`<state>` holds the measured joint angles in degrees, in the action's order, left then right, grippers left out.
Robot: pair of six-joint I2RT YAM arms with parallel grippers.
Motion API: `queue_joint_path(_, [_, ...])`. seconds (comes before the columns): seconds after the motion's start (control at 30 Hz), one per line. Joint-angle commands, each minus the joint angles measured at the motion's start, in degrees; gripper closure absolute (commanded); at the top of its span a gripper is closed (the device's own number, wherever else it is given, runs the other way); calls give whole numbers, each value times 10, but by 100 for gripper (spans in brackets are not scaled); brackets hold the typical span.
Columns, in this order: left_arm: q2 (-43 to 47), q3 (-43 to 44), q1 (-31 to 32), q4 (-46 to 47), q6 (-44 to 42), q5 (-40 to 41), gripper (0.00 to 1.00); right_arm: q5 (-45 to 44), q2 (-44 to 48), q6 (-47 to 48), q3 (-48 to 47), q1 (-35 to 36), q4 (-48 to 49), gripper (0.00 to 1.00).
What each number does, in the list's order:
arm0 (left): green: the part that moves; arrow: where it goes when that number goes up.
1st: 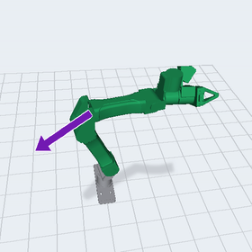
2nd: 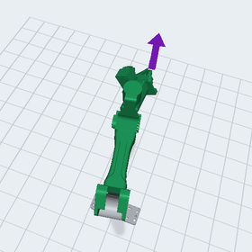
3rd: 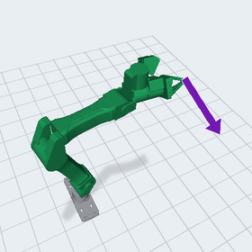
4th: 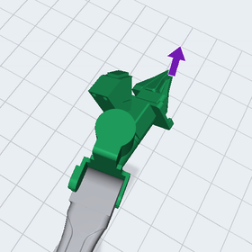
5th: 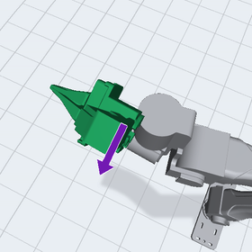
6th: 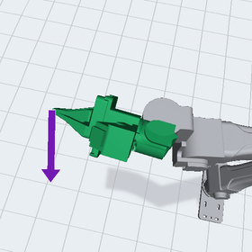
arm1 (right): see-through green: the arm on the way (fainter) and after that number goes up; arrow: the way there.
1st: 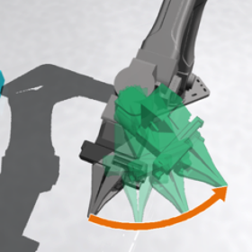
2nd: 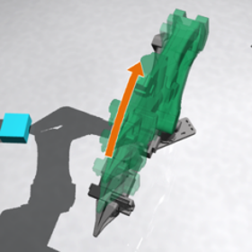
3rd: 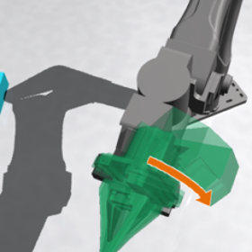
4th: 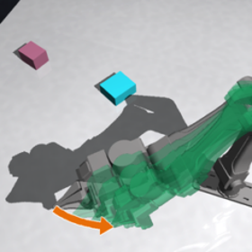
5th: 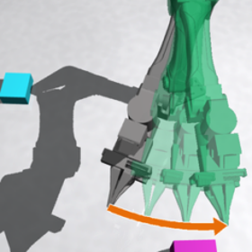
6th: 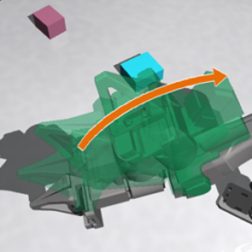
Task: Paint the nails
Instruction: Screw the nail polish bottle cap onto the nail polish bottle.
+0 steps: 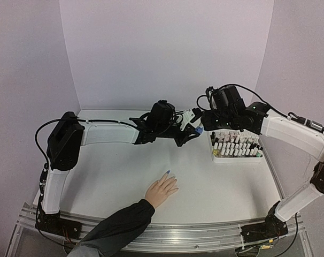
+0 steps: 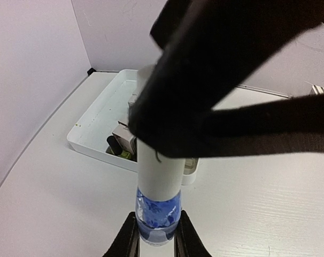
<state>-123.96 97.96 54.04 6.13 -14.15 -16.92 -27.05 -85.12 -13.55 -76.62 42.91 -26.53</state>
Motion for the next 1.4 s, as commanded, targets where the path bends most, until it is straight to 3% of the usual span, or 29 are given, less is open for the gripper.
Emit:
queue_joint_path(0.0, [30,11,28,62,-23,-38,100,68,7,31,1,20,0,8])
queue_joint_path(0.2, [42,-5,25,61,-22,-54,100,123,67,116,34,19,-8,5])
queue_joint_path(0.37, [40,0,23,54,-21,-76,100,245,153,205,64,9,-34,3])
queue_joint_path(0.57, [40,0,23,47,-21,-112,100,316,226,270,58,-20,-129,2])
queue_joint_path(0.73, [51,-12,23,45,-27,-170,100,407,221,341,38,-51,-201,2])
queue_joint_path(0.87, [58,-24,23,36,-34,-200,100,436,199,407,24,-82,-211,7])
queue_joint_path(1.13, [58,-15,23,-10,-85,-273,100,541,136,500,-30,-157,-232,32])
queue_joint_path(1.37, [58,-11,22,-27,-90,-300,100,590,108,520,-47,-158,-255,33])
